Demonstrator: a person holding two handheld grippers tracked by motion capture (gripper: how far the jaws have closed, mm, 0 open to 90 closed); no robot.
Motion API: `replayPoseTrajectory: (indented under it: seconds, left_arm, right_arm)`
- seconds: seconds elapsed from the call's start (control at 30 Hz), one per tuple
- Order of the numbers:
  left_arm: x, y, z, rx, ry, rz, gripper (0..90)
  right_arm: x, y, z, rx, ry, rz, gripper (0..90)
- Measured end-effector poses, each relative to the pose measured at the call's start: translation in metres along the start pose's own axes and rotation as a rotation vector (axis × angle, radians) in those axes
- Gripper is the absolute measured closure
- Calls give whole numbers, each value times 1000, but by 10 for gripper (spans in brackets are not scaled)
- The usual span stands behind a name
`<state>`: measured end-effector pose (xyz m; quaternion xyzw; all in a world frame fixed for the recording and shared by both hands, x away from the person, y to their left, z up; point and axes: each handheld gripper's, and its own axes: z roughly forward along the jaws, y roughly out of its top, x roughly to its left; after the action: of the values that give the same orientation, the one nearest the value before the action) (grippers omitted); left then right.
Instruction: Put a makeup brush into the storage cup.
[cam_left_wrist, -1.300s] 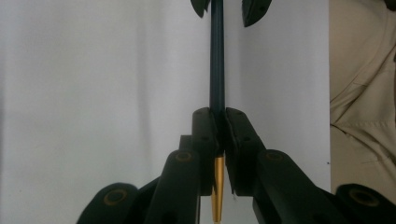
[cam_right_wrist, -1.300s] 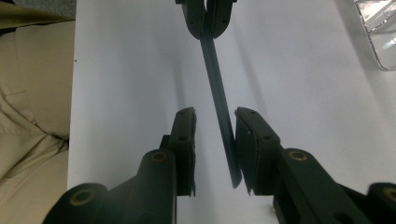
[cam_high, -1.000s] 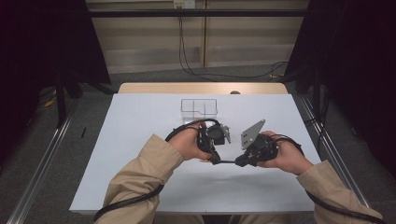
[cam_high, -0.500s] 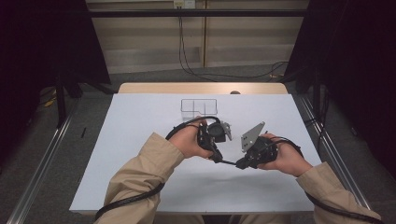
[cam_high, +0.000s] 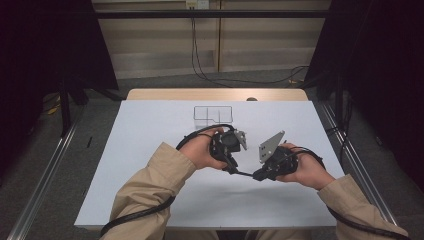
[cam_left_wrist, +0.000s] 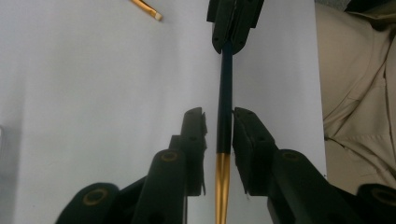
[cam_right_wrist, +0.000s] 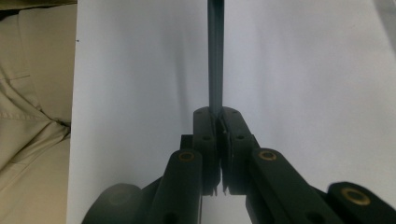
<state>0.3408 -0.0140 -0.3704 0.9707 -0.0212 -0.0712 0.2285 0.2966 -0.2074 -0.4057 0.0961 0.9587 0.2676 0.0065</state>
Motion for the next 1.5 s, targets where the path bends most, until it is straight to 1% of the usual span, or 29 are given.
replayPoseTrajectory:
  seconds: [0.03,0.07,0.17,0.2,0.23,0.37,0.4,0.43,0.47,0.5,0.53,0.57,0.63,0.7,0.87,1.03,1.1,1.2,1.27,1.3,1.37,1.5]
  left_arm:
    - [0,-1,0,-6,0,-8,688]
    - [0,-2,-1,-5,6,-5,670]
    - [0,-4,-2,-22,14,-26,578]
    - [0,-5,-2,-29,19,-40,549]
    - [0,-6,-3,-31,25,-33,533]
    - [0,-11,-2,-57,55,-71,395]
    - [2,-12,-3,-56,63,-58,378]
    - [1,-13,-2,-72,67,-77,336]
    - [2,-14,-2,-76,68,-77,303]
    - [2,-15,-2,-88,66,-89,280]
    - [2,-16,-3,-98,67,-86,251]
    - [2,-17,-3,-112,65,-92,223]
    - [3,-18,-4,-130,67,-104,186]
    - [4,-19,-5,-148,74,-104,154]
    - [6,-24,-7,-195,79,-116,126]
    - [6,-28,-7,-215,80,-131,114]
    - [5,-29,-8,-220,87,-135,110]
    - [5,-31,-10,-240,92,-135,101]
    - [5,-34,-12,-259,96,-145,99]
    - [6,-35,-12,-262,94,-141,97]
    - [5,-38,-13,-275,94,-153,92]
    - [6,-43,-14,-299,98,-163,80]
  right_arm:
    - [0,0,0,0,-2,-3,856]
    - [-1,-1,0,-4,-1,0,856]
    - [-2,-3,0,-6,-2,10,856]
    - [-2,-4,0,-6,-5,17,856]
    - [-2,-5,0,-7,-4,20,856]
    - [-3,-7,-1,-21,-8,33,856]
    - [-3,-8,-1,-22,-10,35,856]
    - [-3,-8,-2,-23,-13,36,856]
    - [-3,-8,-2,-27,-10,37,856]
    - [-3,-9,-2,-29,-10,39,856]
    - [-3,-9,-2,-31,-12,39,856]
    - [-3,-9,-2,-33,-13,41,856]
    - [-4,-10,-2,-38,-13,42,856]
    - [-4,-11,-3,-38,-15,46,856]
    - [-4,-13,-3,-47,-17,53,856]
    - [-4,-15,-3,-53,-16,57,856]
    - [-4,-16,-2,-56,-17,58,856]
    - [-5,-17,-2,-60,-17,65,856]
    - [-5,-18,-2,-66,-20,68,856]
    - [-5,-18,-2,-67,-19,70,856]
    - [-5,-18,-2,-72,-19,71,856]
    - [-4,-18,-2,-79,-18,73,856]
